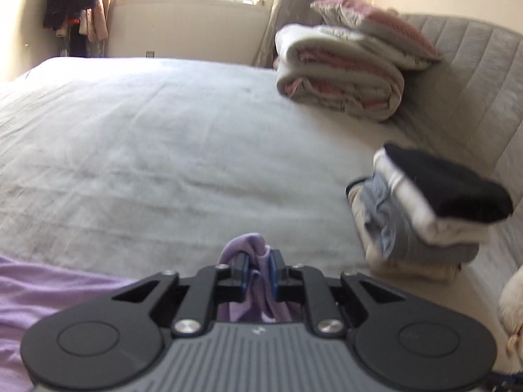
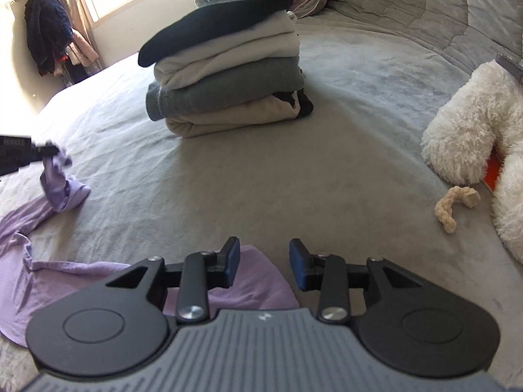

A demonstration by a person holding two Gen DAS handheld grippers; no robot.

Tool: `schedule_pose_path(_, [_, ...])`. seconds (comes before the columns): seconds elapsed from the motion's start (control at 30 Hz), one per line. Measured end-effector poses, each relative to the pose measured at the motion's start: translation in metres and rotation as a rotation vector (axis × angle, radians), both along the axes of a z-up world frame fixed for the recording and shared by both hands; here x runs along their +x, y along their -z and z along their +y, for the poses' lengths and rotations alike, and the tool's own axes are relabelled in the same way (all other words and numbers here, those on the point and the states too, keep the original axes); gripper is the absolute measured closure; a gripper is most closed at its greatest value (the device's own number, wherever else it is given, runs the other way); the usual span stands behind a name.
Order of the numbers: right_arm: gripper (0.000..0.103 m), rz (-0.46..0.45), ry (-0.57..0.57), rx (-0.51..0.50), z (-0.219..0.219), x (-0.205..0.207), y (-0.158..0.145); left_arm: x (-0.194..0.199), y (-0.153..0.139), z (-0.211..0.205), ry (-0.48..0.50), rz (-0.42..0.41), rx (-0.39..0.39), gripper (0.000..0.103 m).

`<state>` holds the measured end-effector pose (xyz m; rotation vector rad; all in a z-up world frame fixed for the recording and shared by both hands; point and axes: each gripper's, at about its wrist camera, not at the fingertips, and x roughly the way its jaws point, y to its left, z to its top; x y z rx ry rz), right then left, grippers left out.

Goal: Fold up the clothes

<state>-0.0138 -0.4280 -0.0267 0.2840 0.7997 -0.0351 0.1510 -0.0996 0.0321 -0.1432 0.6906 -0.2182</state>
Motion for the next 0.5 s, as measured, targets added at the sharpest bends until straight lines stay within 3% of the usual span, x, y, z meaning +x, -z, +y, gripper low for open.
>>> schedule_pose_path(0.17, [0.065, 0.008, -0.044, 0.011, 0.005, 0.004, 0.004, -0.003, -0.007, 0.007, 0.025, 0.016, -0.008, 0.069])
schedule_pose_path(0.3, [0.065, 0.018, -0.071, -0.018, 0.014, 0.007, 0.009, -0.019, 0.003, 0.015, 0.068, 0.053, 0.029, 0.066])
schedule_pose_path(0.5, [0.067, 0.004, -0.068, -0.058, 0.020, 0.010, 0.016, -0.049, 0.034, 0.021, 0.220, 0.159, 0.033, 0.062])
